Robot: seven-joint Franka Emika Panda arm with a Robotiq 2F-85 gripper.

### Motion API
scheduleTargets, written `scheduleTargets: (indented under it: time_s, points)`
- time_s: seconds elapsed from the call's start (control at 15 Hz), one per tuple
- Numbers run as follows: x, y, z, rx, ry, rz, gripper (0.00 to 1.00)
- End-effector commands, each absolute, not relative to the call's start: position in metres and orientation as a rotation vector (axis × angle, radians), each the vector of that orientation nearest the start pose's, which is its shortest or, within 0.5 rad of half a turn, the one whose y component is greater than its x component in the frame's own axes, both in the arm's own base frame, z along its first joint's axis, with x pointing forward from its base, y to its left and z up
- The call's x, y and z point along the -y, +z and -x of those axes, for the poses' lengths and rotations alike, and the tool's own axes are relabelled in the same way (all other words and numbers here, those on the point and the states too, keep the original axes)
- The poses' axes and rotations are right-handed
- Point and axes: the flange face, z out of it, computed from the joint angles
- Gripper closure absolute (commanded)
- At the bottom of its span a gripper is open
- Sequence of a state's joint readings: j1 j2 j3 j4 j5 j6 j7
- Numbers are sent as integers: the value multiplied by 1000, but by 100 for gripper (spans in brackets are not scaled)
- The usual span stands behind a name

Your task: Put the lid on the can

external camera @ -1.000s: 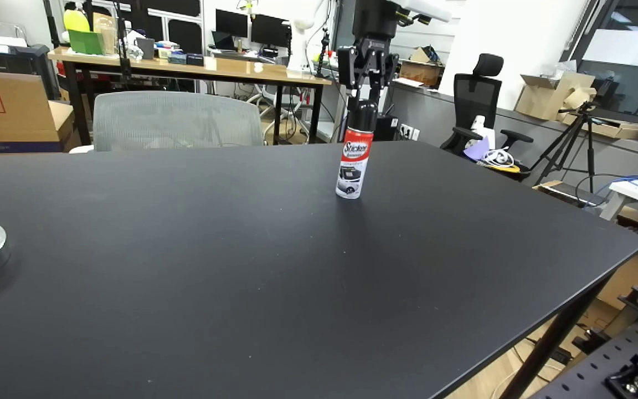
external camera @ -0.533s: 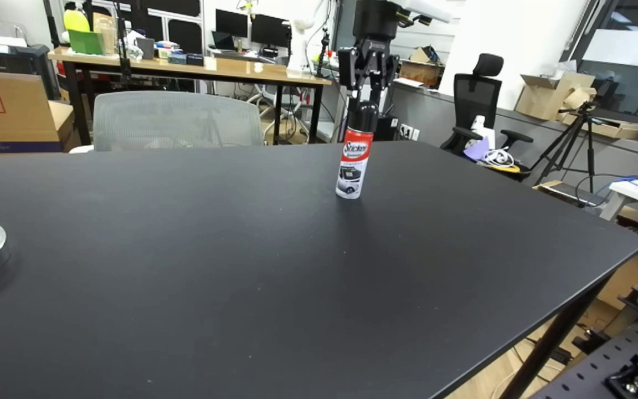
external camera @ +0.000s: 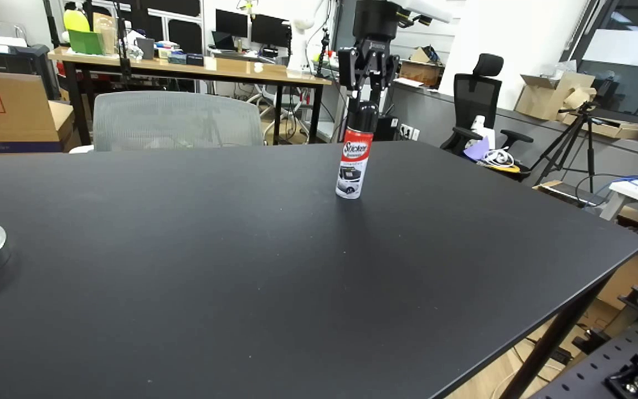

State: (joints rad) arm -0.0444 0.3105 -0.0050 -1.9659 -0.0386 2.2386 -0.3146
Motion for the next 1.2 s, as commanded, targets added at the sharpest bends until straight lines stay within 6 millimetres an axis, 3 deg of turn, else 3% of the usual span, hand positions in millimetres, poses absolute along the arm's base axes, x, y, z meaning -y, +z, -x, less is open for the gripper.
scheduleTargets:
  time_s: [0.0, 0.33, 0.4, 0.47, 0.67, 1.13]
  points:
    - [29, 309, -601, 428, 105, 3129, 68]
    - [26, 308, -600, 447, 120, 3124, 68]
    - [25, 308, -600, 449, 129, 3121, 34]
    - [25, 308, -599, 448, 136, 3119, 16]
    - [25, 305, -598, 442, 158, 3118, 1]
    - [26, 318, -597, 449, 126, 3138, 0]
